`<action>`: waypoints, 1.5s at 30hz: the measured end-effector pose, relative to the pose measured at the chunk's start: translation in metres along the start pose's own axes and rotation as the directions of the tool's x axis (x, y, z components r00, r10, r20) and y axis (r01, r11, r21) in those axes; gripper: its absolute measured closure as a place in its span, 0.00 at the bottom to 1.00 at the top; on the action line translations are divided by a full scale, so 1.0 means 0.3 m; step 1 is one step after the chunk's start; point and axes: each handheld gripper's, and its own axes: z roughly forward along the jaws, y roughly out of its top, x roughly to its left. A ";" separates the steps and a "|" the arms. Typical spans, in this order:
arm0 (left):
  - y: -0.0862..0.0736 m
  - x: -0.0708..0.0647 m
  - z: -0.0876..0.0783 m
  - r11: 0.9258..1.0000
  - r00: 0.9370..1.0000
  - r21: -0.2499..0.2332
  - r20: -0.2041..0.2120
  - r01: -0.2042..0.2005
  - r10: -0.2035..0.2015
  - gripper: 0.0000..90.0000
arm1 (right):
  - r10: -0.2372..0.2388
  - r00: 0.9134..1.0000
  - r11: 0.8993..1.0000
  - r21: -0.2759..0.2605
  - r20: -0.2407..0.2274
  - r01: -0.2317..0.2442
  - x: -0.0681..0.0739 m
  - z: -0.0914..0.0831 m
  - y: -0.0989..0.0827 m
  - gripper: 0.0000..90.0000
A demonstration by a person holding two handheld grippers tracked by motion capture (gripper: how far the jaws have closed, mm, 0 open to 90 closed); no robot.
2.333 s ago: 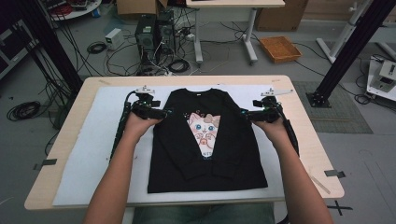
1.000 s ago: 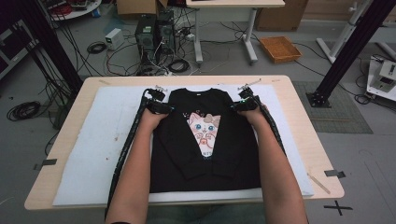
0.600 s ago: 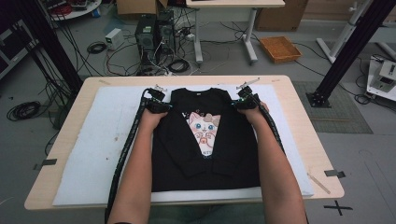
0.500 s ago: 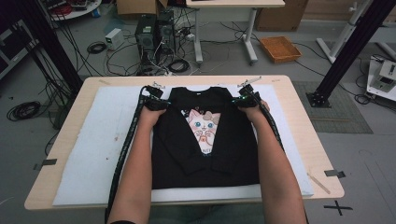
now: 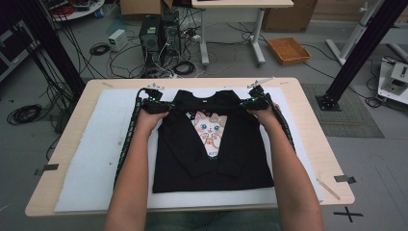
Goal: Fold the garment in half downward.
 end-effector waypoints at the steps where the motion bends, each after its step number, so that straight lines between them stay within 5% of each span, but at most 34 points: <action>1: -0.002 -0.006 -0.011 1.000 1.000 0.001 0.012 -0.002 0.002 0.94 | -0.003 1.000 1.000 -0.002 -0.007 0.003 0.006 -0.014 -0.001 0.94; 12: -0.078 -0.105 -0.173 0.996 0.993 -0.079 0.104 -0.049 0.057 0.94 | -0.039 0.995 0.996 -0.079 -0.093 0.032 0.064 -0.168 -0.056 0.94; 18: -0.147 -0.185 -0.218 0.993 0.984 -0.055 0.139 -0.104 0.111 0.94 | -0.056 0.992 0.994 -0.101 -0.112 0.045 0.120 -0.215 -0.146 0.94; 23: -0.211 -0.234 -0.240 0.988 0.980 -0.014 0.126 -0.154 0.155 0.94 | -0.066 0.990 0.992 -0.115 -0.122 0.052 0.164 -0.249 -0.221 0.94; 32: -0.275 -0.261 -0.221 0.981 0.978 0.060 0.110 -0.183 0.176 0.89 | -0.069 0.991 0.994 -0.095 -0.119 0.057 0.218 -0.257 -0.319 0.87; 34: -0.280 -0.259 -0.223 0.984 0.981 0.061 0.108 -0.165 0.158 0.73 | -0.048 0.993 0.997 -0.071 -0.110 0.040 0.218 -0.257 -0.334 0.73; 37: -0.268 -0.245 -0.254 0.992 0.987 -0.001 0.097 -0.128 0.127 0.56 | 0.008 0.995 0.992 -0.124 -0.104 -0.020 0.197 -0.294 -0.345 0.65; 41: -0.253 -0.205 -0.294 0.993 0.996 -0.093 0.053 -0.068 0.073 0.49 | 0.085 0.996 0.968 -0.233 -0.040 -0.092 0.146 -0.353 -0.351 0.61; 45: -0.257 -0.139 -0.288 0.995 0.999 -0.096 -0.044 0.000 -0.005 0.46 | 0.109 0.994 0.973 -0.206 0.025 -0.101 0.115 -0.336 -0.353 0.56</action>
